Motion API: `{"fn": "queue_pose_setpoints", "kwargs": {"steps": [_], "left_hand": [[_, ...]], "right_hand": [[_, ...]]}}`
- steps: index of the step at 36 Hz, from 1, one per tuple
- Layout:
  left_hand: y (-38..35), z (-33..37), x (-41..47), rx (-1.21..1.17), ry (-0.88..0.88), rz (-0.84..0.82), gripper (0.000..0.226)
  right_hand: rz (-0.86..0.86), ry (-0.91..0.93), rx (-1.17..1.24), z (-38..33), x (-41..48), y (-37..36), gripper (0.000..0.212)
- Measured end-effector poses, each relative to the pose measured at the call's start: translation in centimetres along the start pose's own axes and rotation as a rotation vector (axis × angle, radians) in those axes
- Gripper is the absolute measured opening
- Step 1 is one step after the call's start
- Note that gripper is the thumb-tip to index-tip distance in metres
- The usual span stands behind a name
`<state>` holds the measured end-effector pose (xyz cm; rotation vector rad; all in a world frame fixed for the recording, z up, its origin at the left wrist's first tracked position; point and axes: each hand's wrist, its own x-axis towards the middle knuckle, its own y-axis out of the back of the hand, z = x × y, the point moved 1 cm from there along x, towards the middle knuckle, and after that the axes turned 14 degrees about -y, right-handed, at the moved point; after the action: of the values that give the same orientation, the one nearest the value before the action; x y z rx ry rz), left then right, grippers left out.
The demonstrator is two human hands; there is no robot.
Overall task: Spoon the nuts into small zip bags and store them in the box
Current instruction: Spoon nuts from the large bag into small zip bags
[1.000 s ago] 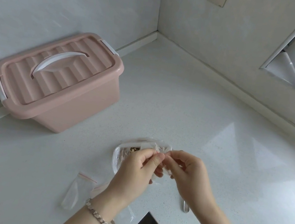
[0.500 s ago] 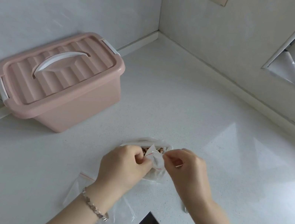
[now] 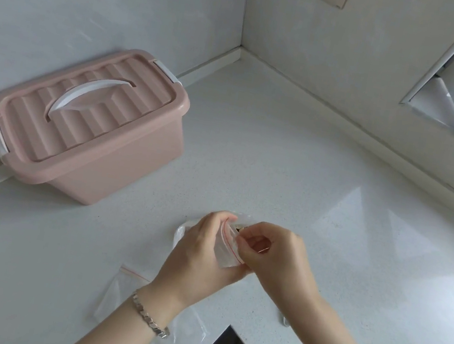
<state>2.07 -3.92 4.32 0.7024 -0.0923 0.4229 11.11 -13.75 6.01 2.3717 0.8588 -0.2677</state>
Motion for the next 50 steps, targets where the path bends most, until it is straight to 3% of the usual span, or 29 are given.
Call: {"fn": "queue_pose_setpoints", "kwargs": {"steps": [5,11,14,16,20,26,31,36,39,43,46,50], "left_hand": [[-0.2,0.1,-0.1,0.173,-0.136,0.093,0.06],[0.2,-1.1,-0.4,0.239,-0.135,0.089,0.052],[0.2,-1.8,-1.0,0.223,-0.052,0.079,0.054],[0.2,-2.2,-1.4,0.195,0.022,0.071,0.055],[0.4,-3.0,-2.4,0.093,0.168,0.086,0.062],[0.5,-3.4,-3.1,0.001,0.314,0.1,0.077],[0.7,-3.7,-3.3,-0.056,0.34,0.117,0.071],[0.8,-4.5,-3.5,-0.15,0.397,0.124,0.068],[0.6,-5.1,-3.9,-0.167,0.419,0.133,0.065],[0.5,-5.4,-4.3,-0.128,0.423,0.11,0.061],[0.5,-5.5,-4.5,-0.116,0.433,0.094,0.063],[0.7,-5.4,-4.7,-0.108,0.437,0.098,0.062]], "right_hand": [[0.066,0.08,-0.114,-0.1,0.1,0.2,0.008],[0.026,0.042,-0.005,0.7,0.6,0.9,0.015],[0.092,-0.084,-0.049,3.3,1.5,1.4,0.012],[0.101,-0.235,-0.232,5.9,2.4,1.8,0.016],[-0.048,-0.531,-0.604,10.6,3.4,1.3,0.034],[-0.022,-0.629,-0.783,14.5,4.1,-0.3,0.029],[0.0,-0.632,-0.792,15.1,4.2,-0.3,0.02],[0.217,-0.494,-0.608,15.3,3.2,1.7,0.025],[0.255,-0.388,-0.409,13.5,2.7,3.0,0.027],[0.169,-0.191,-0.319,9.8,2.0,3.9,0.025],[0.008,-0.197,-0.27,7.0,1.8,4.2,0.017],[-0.102,-0.189,-0.271,4.4,1.9,4.2,0.025]]}}
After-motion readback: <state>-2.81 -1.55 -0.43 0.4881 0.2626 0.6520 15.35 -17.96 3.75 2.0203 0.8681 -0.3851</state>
